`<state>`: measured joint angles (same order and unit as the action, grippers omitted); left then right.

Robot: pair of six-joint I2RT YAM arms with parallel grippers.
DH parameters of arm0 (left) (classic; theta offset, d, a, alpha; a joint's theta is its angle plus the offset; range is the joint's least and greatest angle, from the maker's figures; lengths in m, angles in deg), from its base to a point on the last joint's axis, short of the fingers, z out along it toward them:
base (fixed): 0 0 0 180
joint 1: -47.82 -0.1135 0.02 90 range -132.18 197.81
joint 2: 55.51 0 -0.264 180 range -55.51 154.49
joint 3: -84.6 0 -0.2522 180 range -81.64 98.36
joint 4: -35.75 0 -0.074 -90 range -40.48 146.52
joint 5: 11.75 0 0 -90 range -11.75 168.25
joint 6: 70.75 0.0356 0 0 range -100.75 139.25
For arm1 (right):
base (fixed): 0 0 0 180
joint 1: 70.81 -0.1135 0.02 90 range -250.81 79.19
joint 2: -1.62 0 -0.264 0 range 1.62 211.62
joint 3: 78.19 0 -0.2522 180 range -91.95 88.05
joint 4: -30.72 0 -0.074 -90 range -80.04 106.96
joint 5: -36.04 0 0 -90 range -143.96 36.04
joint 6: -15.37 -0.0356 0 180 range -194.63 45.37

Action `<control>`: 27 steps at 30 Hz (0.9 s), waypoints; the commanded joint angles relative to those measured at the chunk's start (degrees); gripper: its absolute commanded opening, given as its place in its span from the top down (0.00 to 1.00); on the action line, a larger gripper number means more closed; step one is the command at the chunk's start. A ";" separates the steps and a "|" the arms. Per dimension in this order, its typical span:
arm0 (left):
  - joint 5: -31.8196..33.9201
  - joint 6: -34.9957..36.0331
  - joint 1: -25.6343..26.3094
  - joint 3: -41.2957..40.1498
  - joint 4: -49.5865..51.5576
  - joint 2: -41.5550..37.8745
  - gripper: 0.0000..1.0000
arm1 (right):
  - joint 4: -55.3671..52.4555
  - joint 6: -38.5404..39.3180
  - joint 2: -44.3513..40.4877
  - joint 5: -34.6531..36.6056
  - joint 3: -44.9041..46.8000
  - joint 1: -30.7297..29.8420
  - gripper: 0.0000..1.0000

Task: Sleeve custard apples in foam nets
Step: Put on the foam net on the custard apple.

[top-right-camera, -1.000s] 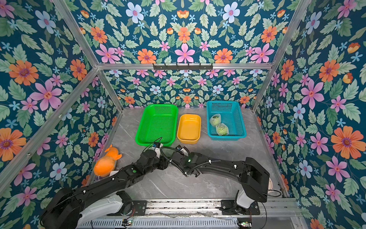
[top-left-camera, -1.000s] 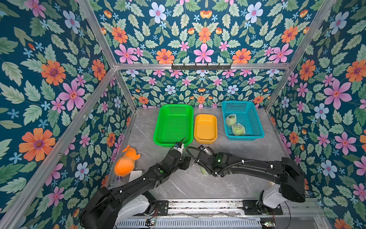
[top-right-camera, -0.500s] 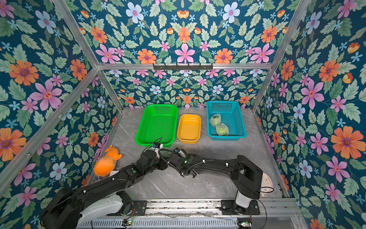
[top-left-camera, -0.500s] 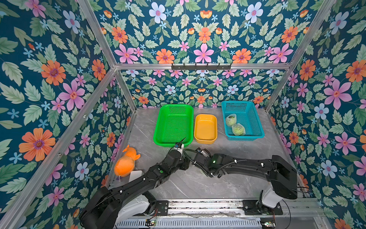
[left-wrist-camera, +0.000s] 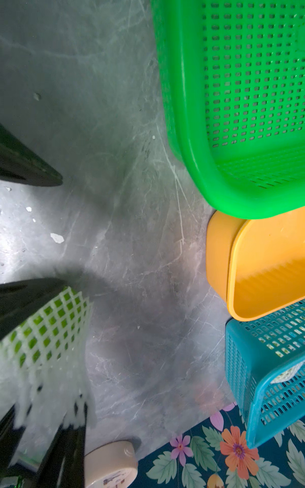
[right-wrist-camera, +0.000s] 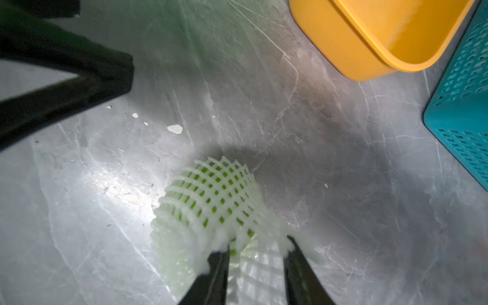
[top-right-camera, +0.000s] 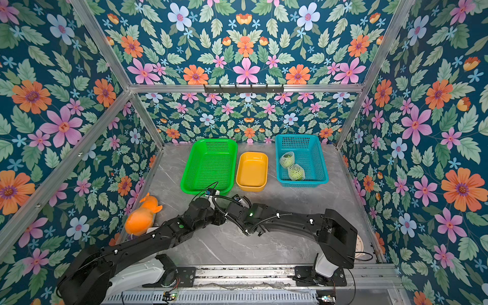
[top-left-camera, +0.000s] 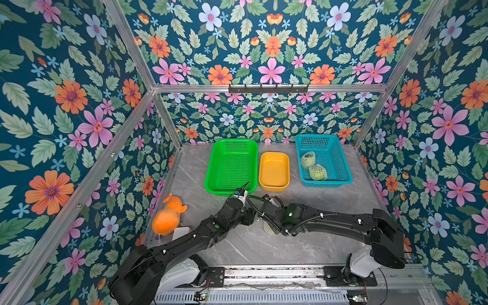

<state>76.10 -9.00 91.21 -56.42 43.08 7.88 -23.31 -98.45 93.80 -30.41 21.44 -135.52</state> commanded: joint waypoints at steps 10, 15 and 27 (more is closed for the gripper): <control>-3.02 -0.09 -0.03 -0.41 -0.25 0.30 0.40 | -1.16 -1.67 -4.03 -2.01 -2.12 0.50 0.51; -7.46 0.28 -0.04 -0.66 0.16 -0.46 0.39 | -0.12 -3.01 -7.25 -5.34 -1.30 2.53 0.49; -21.85 0.00 -0.04 -1.78 -2.16 1.48 0.37 | 5.80 -7.58 -14.43 -18.64 7.12 9.25 0.61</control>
<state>57.58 -8.86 91.17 -58.15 42.47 8.80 -19.51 -104.22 79.18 -45.71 27.58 -126.45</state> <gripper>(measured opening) 0.625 0.391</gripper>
